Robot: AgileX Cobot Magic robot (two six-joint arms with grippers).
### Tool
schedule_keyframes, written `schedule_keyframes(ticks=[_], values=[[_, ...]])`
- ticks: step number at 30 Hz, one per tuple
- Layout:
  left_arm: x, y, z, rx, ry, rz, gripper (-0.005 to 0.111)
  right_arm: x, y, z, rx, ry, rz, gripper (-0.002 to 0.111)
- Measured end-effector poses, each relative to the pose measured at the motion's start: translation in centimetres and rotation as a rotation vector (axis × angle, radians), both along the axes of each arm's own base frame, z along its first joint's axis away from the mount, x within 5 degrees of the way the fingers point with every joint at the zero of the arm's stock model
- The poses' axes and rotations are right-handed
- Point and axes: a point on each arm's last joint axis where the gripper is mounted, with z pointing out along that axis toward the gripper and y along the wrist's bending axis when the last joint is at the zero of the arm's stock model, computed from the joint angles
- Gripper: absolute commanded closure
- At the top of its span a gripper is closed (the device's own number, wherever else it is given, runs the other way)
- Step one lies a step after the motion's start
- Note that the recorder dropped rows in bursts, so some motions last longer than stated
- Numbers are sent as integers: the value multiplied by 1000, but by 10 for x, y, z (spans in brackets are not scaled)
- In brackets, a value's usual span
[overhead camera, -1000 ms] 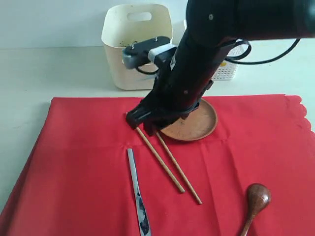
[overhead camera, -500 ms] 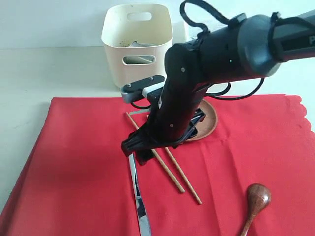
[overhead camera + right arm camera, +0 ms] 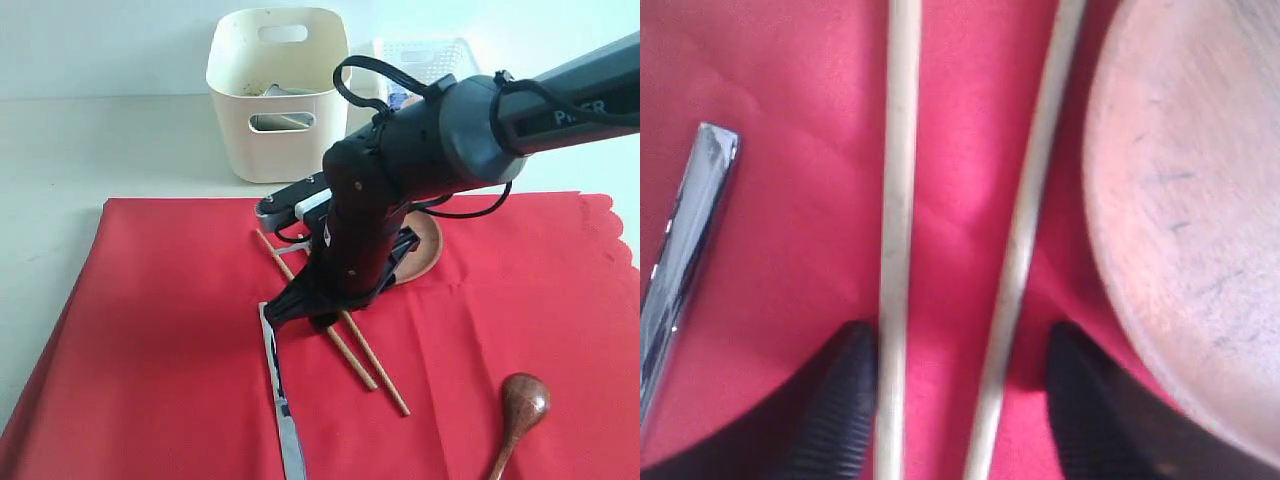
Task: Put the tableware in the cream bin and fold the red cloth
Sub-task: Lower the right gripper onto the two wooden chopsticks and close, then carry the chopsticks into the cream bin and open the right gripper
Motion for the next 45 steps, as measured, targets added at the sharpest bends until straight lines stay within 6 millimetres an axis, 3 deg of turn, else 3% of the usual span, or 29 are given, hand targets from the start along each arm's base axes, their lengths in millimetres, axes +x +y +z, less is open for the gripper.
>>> schedule_keyframes(ticks=[7, 18, 27, 30, 35, 40, 45], values=[[0, 0, 0, 0, 0, 0, 106, 0, 0, 0, 3, -4, -1, 108], [0, 0, 0, 0, 0, 0, 106, -1, 1, 3, 21, 2, -17, 108], [0, 0, 0, 0, 0, 0, 106, 0, 2, 72, 185, -179, 20, 108], [0, 0, 0, 0, 0, 0, 106, 6, 8, 102, 315, -369, 88, 108], [0, 0, 0, 0, 0, 0, 106, 28, 17, 161, 609, -895, 172, 108], [0, 0, 0, 0, 0, 0, 106, 49, 8, 176, 735, -1137, 111, 108], [0, 0, 0, 0, 0, 0, 106, 82, 0, 169, 781, -1239, -14, 108]])
